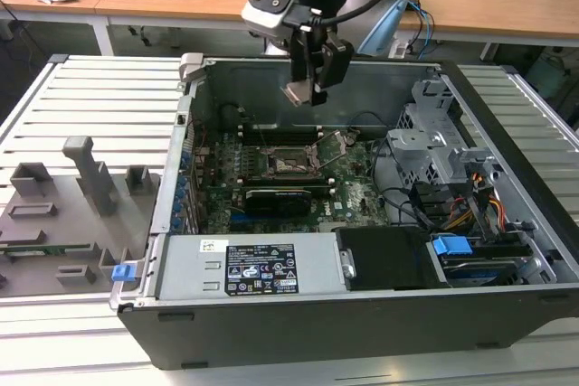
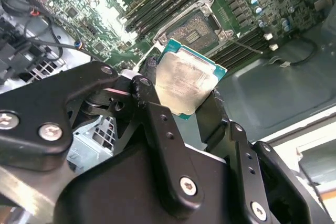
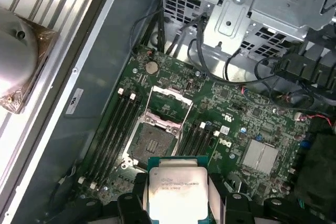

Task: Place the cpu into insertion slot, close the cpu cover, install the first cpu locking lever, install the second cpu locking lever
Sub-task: 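Place the cpu into insertion slot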

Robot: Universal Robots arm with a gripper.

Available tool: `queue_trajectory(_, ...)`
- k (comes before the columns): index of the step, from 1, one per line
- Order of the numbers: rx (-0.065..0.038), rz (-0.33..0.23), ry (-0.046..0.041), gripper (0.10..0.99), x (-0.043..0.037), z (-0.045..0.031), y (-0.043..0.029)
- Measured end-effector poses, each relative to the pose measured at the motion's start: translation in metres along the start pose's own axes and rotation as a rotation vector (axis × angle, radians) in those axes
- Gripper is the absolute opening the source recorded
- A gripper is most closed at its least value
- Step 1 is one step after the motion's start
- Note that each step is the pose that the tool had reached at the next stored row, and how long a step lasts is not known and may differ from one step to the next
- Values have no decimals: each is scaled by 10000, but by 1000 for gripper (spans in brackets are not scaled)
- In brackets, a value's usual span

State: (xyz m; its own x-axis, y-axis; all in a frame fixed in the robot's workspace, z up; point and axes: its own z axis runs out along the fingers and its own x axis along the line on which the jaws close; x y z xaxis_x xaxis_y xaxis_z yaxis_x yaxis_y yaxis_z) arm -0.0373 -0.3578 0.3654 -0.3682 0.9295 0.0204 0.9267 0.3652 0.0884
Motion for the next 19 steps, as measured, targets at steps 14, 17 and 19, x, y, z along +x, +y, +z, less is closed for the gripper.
queue_trajectory(14,-17,907,-80,541,-2,68,-5)
queue_trajectory(17,-18,906,-81,541,-2,83,-6)
queue_trajectory(19,-17,906,-81,541,-2,100,-8)
